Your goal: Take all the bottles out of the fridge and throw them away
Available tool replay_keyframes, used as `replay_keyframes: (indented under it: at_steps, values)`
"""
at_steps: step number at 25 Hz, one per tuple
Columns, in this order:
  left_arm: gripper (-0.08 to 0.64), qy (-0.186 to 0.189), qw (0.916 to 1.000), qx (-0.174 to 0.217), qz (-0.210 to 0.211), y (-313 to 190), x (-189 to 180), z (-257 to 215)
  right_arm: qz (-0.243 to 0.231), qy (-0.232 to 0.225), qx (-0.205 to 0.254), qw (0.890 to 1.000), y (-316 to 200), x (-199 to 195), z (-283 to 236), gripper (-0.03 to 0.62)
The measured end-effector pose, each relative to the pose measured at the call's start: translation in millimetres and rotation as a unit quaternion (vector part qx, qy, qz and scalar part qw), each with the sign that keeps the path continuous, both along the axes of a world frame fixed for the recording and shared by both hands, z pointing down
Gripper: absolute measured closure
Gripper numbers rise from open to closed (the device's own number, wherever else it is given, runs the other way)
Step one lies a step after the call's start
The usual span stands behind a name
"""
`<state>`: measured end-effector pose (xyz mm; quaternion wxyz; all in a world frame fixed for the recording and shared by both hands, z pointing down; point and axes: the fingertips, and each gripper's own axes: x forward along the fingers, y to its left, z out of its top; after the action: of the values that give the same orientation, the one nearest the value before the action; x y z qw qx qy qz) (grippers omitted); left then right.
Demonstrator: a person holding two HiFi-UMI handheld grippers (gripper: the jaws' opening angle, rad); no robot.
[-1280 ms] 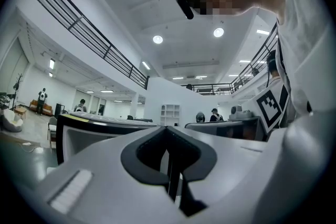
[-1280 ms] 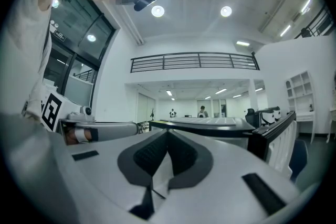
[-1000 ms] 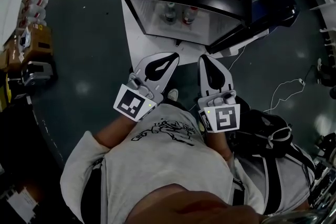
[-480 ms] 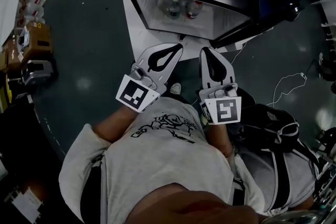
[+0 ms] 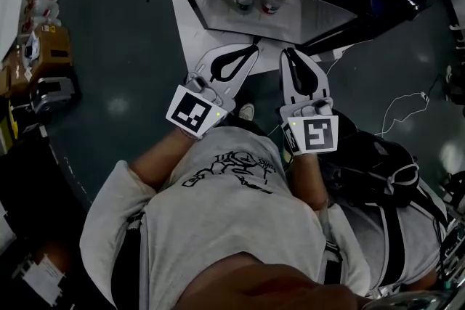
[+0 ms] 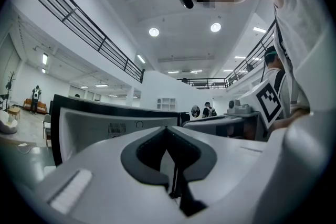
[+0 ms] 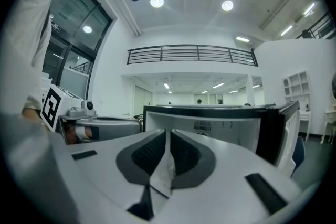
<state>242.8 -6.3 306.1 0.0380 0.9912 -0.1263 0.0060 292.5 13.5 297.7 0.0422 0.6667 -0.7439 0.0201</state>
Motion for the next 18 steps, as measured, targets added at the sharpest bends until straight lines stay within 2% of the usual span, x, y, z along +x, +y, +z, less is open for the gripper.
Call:
replay_keyframes:
  at_steps: [6, 18]
  values:
    - [0.551, -0.004, 1.0, 0.001, -0.007, -14, 4, 11, 0.0, 0.016, -0.009, 1.0, -10, 6, 14, 0.581]
    - [0.55, -0.006, 0.9999, 0.008, -0.014, -41, 16, 32, 0.006, 0.0, -0.021, 1.0, -31, 15, 45, 0.575]
